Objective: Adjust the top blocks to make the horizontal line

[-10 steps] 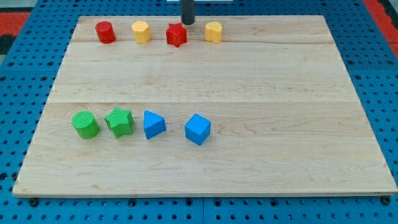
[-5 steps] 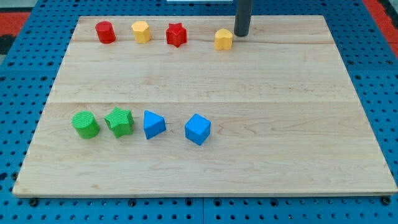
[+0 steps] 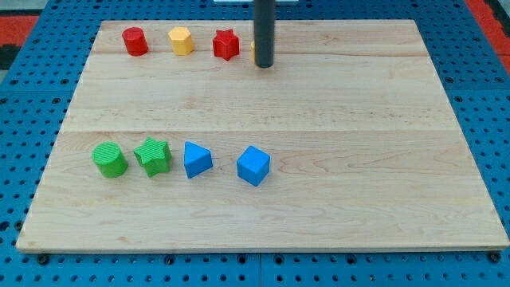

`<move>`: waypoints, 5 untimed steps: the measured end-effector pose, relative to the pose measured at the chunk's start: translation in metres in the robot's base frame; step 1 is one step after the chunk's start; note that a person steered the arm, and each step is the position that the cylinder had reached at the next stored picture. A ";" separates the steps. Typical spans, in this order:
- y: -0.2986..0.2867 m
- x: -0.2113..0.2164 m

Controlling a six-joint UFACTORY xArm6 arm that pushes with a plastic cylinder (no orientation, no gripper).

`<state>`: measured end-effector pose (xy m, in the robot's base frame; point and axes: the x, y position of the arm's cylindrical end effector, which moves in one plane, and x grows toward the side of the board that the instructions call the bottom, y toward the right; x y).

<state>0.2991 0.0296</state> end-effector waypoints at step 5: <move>-0.010 -0.007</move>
